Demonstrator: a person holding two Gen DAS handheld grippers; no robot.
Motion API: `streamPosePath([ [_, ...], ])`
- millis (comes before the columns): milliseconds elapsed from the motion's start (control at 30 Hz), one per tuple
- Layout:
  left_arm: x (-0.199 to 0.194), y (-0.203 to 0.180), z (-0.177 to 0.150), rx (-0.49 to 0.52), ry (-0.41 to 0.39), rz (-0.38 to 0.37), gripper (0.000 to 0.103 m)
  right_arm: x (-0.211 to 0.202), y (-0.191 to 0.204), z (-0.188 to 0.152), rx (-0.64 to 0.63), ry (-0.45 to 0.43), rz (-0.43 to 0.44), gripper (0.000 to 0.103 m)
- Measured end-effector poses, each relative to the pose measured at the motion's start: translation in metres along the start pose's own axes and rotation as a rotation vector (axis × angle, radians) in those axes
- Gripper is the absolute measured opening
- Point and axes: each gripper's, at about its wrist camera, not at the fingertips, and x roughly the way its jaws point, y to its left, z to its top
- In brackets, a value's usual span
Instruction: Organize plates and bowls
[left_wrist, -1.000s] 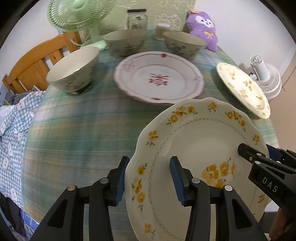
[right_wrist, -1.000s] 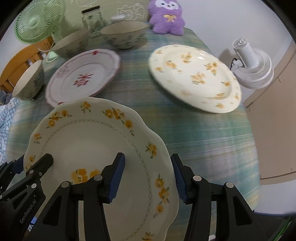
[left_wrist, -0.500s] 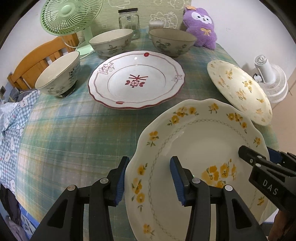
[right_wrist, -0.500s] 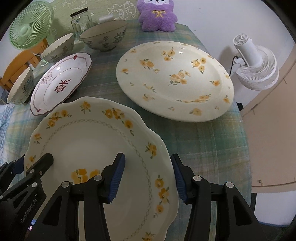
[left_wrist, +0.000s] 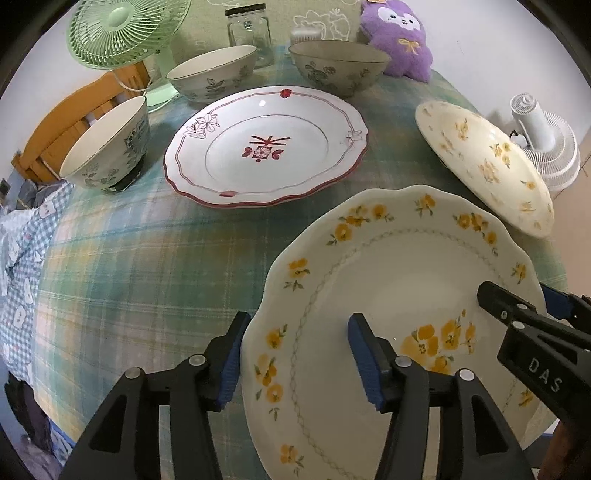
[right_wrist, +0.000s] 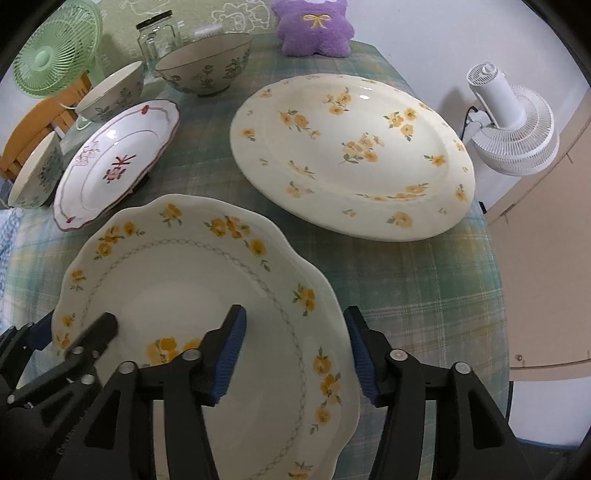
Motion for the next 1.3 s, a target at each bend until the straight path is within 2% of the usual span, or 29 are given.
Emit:
streamPosePath([
  [67, -0.008, -0.004, 0.001, 0.007, -0.025, 0.03, 0.07, -0.005, 0.002, 0.001, -0.018, -0.014, 0.016, 0.072],
  [100, -0.011, -0.005, 0.002, 0.011, -0.036, 0.047, 0.071, -0.01, 0.004, 0.001, -0.031, -0.026, 0.023, 0.075],
  [167, -0.018, -0.006, 0.004, -0.003, -0.05, 0.066, 0.071, -0.019, 0.007, 0.003, -0.049, -0.057, 0.003, 0.075],
  [267, -0.028, -0.004, 0.008, -0.041, -0.045, 0.049, 0.072, -0.033, 0.002, 0.009, -0.043, -0.074, 0.034, 0.075],
  [400, -0.047, -0.005, 0.013, -0.023, -0.088, 0.044, 0.073, -0.052, -0.004, 0.013, -0.037, -0.107, 0.048, 0.076],
  [567, -0.062, -0.007, 0.025, 0.021, -0.139, 0.0, 0.074, -0.075, -0.009, 0.013, 0.02, -0.175, 0.047, 0.079],
  [667, -0.062, -0.008, 0.037, 0.028, -0.129, -0.056, 0.075, -0.078, -0.016, 0.017, 0.072, -0.184, 0.034, 0.079],
  [767, -0.066, -0.015, 0.048, 0.055, -0.166, -0.075, 0.078, -0.081, -0.024, 0.023, 0.1, -0.189, 0.028, 0.079],
  [1033, -0.066, -0.048, 0.085, 0.077, -0.192, -0.101, 0.079, -0.085, -0.057, 0.059, 0.093, -0.227, 0.009, 0.079],
  [1300, -0.042, -0.084, 0.123, -0.022, -0.14, -0.076, 0.079, -0.065, -0.093, 0.107, 0.024, -0.233, 0.035, 0.079],
])
